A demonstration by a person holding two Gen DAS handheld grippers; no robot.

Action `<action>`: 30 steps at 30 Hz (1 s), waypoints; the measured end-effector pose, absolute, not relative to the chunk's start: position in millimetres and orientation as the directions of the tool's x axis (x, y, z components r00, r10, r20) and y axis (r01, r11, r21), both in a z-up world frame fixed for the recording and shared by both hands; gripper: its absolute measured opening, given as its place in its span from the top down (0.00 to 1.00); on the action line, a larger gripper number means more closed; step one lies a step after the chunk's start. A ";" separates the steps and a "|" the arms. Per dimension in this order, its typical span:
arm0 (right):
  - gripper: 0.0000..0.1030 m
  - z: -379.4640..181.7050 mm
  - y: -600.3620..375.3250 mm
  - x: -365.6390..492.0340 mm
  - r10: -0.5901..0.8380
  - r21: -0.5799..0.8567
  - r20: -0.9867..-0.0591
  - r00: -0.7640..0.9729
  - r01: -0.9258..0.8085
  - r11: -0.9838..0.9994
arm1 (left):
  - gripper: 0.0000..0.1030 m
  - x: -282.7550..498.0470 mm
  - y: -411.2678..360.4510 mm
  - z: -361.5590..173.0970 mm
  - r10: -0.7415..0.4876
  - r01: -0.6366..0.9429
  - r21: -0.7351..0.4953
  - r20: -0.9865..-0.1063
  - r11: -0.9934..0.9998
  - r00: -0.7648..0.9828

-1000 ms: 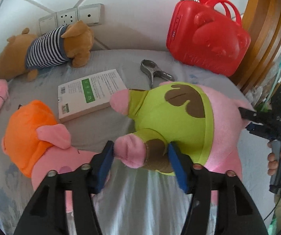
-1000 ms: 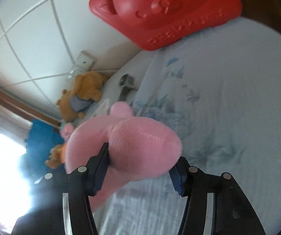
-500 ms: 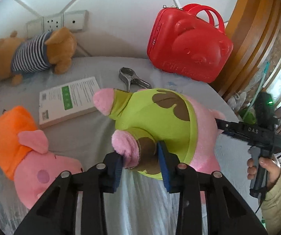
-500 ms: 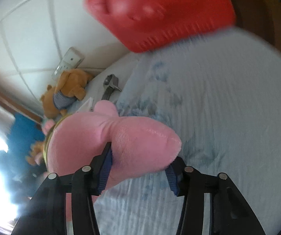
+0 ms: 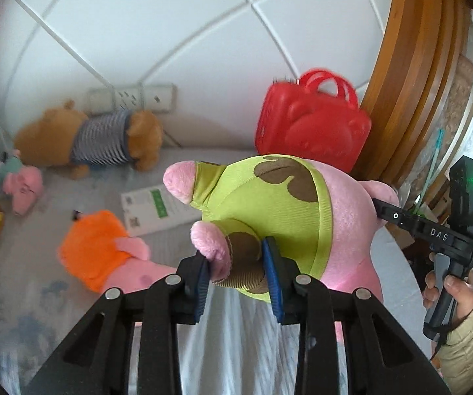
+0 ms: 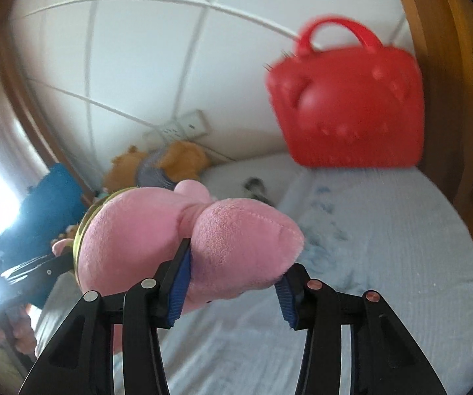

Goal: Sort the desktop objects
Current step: 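Carry the Patrick Star plush with both tools over the blue crate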

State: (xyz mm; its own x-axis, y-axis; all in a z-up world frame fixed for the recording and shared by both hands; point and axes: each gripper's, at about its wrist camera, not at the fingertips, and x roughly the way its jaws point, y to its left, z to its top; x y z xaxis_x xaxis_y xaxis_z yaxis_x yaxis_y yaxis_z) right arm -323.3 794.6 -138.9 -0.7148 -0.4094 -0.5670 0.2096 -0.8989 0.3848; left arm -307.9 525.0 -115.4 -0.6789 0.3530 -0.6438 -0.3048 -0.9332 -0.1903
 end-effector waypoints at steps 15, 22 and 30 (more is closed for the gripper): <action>0.56 -51.4 623.0 -233.4 -0.533 0.345 -0.432 -0.727 0.414 -0.843 | 0.71 -177.6 353.4 -23.1 0.214 -0.178 -0.119 -0.520 -0.977 -0.827; 0.56 -24.5 528.4 -206.2 -0.615 0.344 -0.369 -0.697 0.513 -0.787 | 0.71 -124.3 264.5 8.1 0.112 -0.086 -0.077 -0.473 -0.993 -0.874; 0.56 -4.2 425.9 -197.6 -0.721 0.325 -0.339 -0.605 0.644 -0.693 | 0.71 -71.3 194.4 24.2 -0.083 0.119 -0.053 -0.446 -0.991 -0.891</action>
State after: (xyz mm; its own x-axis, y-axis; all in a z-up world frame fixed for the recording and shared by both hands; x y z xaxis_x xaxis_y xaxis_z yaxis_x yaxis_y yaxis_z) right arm -197.6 425.9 -4.2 -0.6049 -0.7207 -0.3386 0.6437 -0.6929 0.3249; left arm -71.3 194.4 24.2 -0.8910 -0.0834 -0.4464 0.1191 -0.9915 -0.0526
